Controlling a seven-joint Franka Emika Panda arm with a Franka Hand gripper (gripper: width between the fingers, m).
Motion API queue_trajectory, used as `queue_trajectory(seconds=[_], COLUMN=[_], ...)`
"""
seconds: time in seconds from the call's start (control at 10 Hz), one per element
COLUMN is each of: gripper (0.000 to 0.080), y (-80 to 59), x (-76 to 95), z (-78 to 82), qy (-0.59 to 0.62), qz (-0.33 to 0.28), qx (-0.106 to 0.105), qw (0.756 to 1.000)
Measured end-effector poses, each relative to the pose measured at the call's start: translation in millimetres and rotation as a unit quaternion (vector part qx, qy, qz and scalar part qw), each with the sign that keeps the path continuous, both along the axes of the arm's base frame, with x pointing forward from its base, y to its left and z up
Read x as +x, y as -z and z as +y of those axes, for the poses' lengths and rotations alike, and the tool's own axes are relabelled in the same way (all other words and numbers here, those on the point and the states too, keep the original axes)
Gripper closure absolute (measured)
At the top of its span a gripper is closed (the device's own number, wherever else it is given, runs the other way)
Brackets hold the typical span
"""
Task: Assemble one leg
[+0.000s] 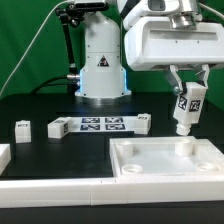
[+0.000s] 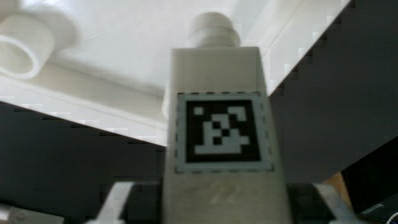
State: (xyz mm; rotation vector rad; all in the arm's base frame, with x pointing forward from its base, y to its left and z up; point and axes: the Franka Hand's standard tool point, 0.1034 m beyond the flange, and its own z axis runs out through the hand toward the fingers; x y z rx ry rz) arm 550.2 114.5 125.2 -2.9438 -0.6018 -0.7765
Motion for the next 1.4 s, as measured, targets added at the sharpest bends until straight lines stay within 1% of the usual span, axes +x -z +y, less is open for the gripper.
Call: queue_trajectory(seconds=[0.1,0.3,0.5,0.7,1.0,1.1,1.3,1.4], gripper=[0.0506,0.0506,0.0506,0.0506,0.0506,0.0506,0.0506,0.0506], y=[0.5,3.0,4.4,6.0,7.6,11.2,11.1,11.3], x=[6.5,21.9,44.6,40.6,40.4,42.0,55.2,59.5], z=[-0.7,4.1,9.6,9.3,9.4,9.9,11.3,9.4], qy=[0.02,0.041,0.043,0.041,0.04,0.035,0.03,0.026], qz=[0.006,0.014,0.005,0.007,0.008,0.009,0.002,-0.001], qx=[0.008,0.02,0.026,0.024,0.023,0.021,0.021,0.018], qw=[1.0,0.999,0.999,0.999,0.999,0.999,0.999,1.0])
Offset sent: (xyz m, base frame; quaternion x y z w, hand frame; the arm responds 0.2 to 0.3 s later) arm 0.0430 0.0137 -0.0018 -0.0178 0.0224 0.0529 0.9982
